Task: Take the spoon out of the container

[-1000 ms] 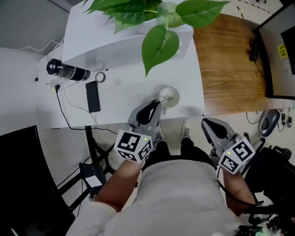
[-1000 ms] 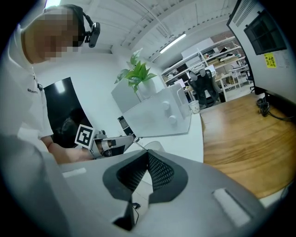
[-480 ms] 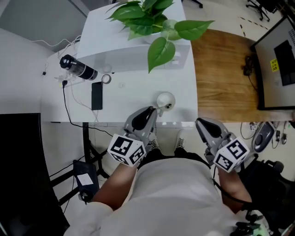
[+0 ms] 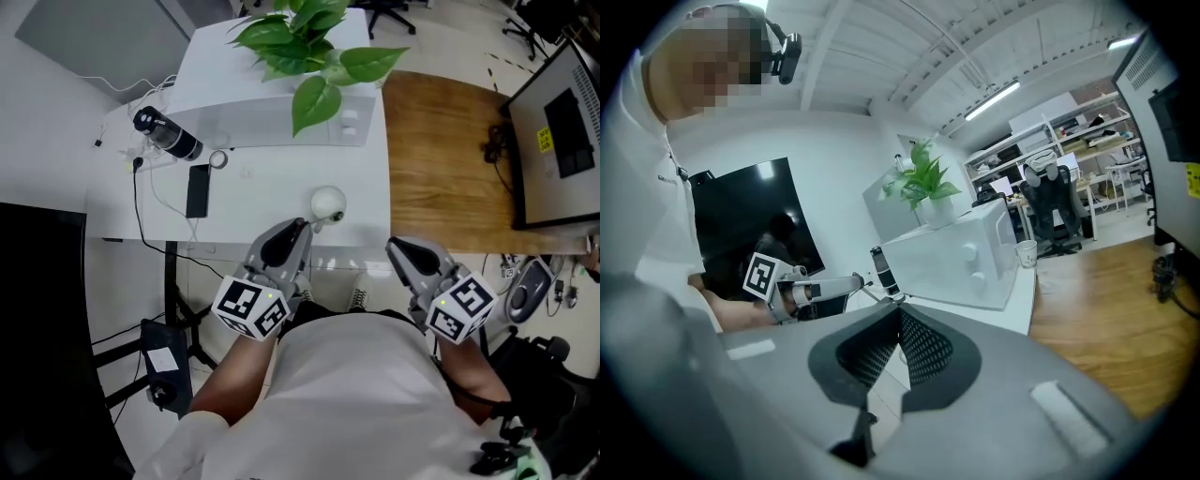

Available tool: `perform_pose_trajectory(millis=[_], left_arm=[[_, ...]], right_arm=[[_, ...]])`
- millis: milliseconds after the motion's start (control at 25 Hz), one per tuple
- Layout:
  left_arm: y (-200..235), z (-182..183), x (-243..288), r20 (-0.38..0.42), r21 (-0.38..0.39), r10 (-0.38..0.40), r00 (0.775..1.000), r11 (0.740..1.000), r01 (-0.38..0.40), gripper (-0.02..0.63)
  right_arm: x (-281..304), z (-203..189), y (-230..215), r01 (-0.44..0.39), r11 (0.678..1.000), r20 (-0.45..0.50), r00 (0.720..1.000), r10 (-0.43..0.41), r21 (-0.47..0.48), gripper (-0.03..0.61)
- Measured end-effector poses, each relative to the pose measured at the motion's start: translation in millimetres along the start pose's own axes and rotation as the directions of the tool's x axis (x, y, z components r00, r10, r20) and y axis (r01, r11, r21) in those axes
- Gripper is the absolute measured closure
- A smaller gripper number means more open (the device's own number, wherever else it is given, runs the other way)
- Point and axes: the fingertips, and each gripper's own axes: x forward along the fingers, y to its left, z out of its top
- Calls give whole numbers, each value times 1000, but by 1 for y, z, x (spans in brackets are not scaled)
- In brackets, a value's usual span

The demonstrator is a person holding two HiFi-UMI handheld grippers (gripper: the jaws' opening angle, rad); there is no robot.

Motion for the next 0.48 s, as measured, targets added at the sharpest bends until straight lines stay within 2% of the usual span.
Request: perform_pose_trajectory(millis=[160, 360, 480], left_arm=[[-10, 4, -7, 19, 8, 12, 1000, 1000, -12, 568], [-15, 8, -28, 52, -26, 52, 997, 998, -51, 568], [-16, 10, -38, 58, -19, 60, 997, 998, -59, 568]], right_arm=[[-8, 3, 0, -20, 1000, 8, 1000, 21, -22, 574], [-13, 1, 2, -49, 998, 19, 999, 50, -39, 574], [-16, 3, 3, -43, 998, 38, 998, 45, -46, 575]])
